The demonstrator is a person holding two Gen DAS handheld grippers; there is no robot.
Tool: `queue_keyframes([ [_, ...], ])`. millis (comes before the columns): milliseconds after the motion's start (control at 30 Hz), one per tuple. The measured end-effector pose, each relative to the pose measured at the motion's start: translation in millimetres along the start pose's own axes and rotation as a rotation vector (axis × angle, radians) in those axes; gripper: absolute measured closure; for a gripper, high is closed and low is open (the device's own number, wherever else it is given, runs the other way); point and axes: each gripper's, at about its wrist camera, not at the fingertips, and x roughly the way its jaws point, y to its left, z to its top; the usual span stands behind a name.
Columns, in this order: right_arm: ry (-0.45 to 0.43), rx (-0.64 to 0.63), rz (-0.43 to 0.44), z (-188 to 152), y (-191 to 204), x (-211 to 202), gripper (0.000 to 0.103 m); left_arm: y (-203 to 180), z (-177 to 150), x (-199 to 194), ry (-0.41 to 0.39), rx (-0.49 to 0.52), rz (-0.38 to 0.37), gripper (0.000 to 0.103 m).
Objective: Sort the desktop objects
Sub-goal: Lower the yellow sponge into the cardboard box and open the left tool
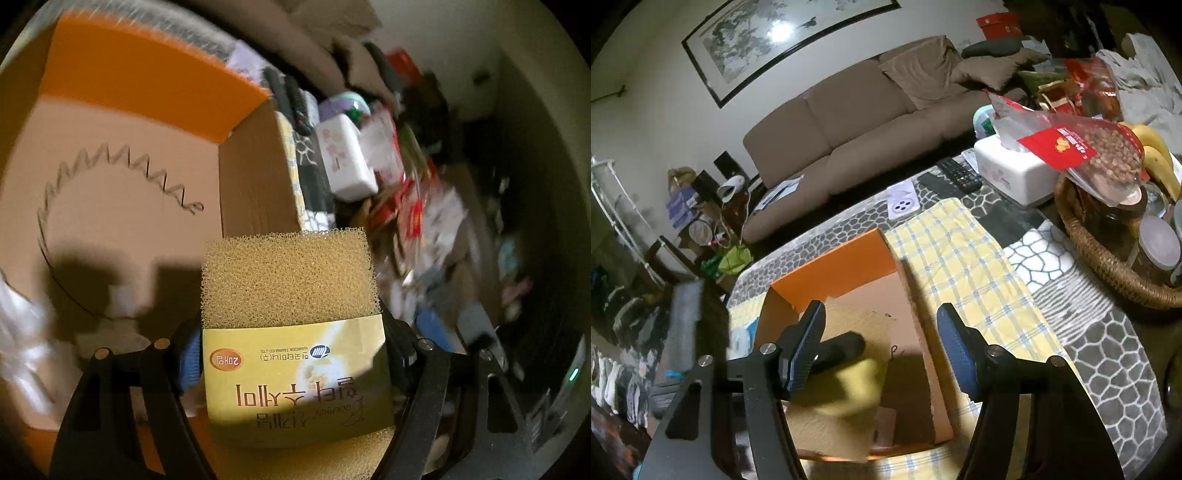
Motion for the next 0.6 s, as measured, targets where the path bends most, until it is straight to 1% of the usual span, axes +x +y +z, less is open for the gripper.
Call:
queue_keyframes([
  [67,-0.003,0.004,0.002,0.8,-1.6,-0.5,0.038,13.2,-1.5,5.4,-0.035,-0.096,-0.059,0.028],
  [100,-0.004,0.005,0.002,1.0,-1.9,-0.9,0.038,16.6,-1.0,7.6,-0.049,-0.124,-0.076,0.028],
  [133,-0.005,0.008,0.003,1.2,-2.5,-1.4,0.038,22.1,-1.5,10.0,-0.072,-0.166,-0.110,0.027],
  [200,-0.007,0.011,0.005,2.1,-3.2,-1.0,0.038,31.2,-1.9,15.9,-0.108,-0.237,-0.146,0.026],
  [233,-0.008,0.012,0.006,2.1,-3.5,-1.4,0.038,39.2,-3.5,20.8,-0.116,-0.291,-0.177,0.018],
  [267,-0.009,0.013,0.006,2.1,-3.7,-1.7,0.038,41.7,-3.9,24.4,-0.114,-0.309,-0.203,0.017],
  [300,-0.010,0.014,0.006,2.2,-4.0,-2.0,0.038,41.4,-4.0,27.5,-0.103,-0.312,-0.233,0.013],
  [333,-0.011,0.016,0.006,2.3,-4.7,-1.8,0.038,37.6,-3.4,30.3,-0.080,-0.292,-0.233,0.007],
  [367,-0.010,0.017,0.007,2.6,-5.6,-1.6,0.038,32.8,-2.9,30.8,-0.063,-0.257,-0.207,0.005],
  [467,-0.010,0.016,0.005,2.8,-6.6,-1.4,0.038,28.3,-1.2,24.1,-0.055,-0.198,-0.182,0.004],
  [600,-0.011,0.016,0.003,2.5,-6.5,-1.7,0.038,28.1,3.5,2.3,-0.070,-0.159,-0.167,0.005],
])
